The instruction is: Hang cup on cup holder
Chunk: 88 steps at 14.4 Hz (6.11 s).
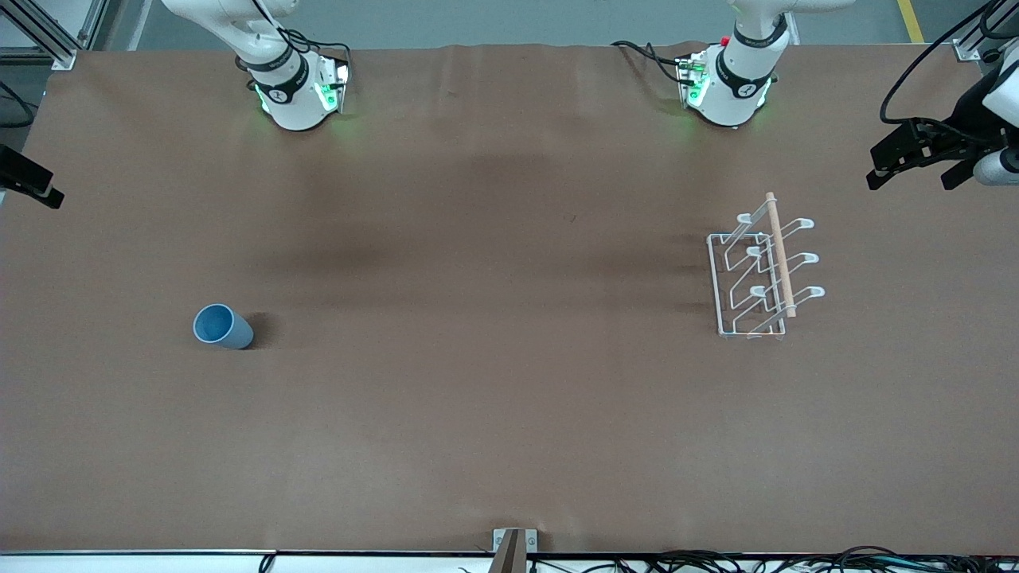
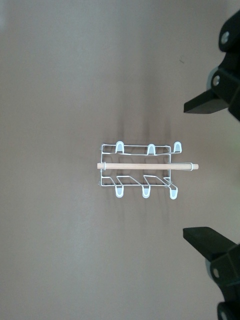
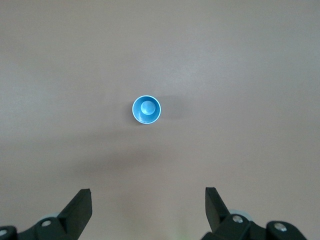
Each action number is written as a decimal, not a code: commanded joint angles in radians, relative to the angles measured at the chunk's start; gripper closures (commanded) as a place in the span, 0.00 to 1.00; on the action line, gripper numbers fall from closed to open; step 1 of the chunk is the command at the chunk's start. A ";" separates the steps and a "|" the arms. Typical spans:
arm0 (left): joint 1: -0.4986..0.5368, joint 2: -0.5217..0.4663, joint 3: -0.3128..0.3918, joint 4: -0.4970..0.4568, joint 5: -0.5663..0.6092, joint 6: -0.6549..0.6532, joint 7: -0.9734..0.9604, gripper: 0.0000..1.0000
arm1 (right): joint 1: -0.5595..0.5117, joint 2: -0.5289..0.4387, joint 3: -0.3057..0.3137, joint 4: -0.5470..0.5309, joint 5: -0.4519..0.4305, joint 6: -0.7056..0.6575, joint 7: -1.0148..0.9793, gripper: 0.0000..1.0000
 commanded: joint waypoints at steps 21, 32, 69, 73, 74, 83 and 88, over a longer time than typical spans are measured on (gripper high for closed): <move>0.003 0.005 -0.002 0.008 0.018 -0.009 -0.010 0.00 | -0.010 0.008 0.000 0.014 -0.009 -0.015 -0.009 0.00; 0.003 0.018 -0.002 0.008 0.018 -0.006 -0.010 0.00 | -0.003 0.046 -0.002 -0.313 -0.002 0.290 -0.092 0.00; -0.002 0.036 -0.002 0.011 0.018 -0.005 -0.010 0.00 | -0.027 0.384 0.013 -0.532 0.091 0.912 -0.161 1.00; -0.005 0.038 -0.002 0.013 0.018 -0.003 -0.010 0.00 | -0.017 0.307 0.013 -0.488 0.154 0.759 -0.153 1.00; -0.005 0.038 -0.002 0.011 0.018 -0.003 -0.010 0.00 | -0.014 0.284 0.013 -0.473 0.184 0.719 -0.155 1.00; 0.005 0.039 -0.002 0.014 0.018 -0.002 0.010 0.00 | 0.149 0.091 0.035 -0.476 0.566 0.438 -0.153 1.00; -0.015 0.053 -0.005 0.039 0.009 -0.002 0.233 0.00 | 0.264 0.095 0.035 -0.509 0.884 0.375 -0.152 1.00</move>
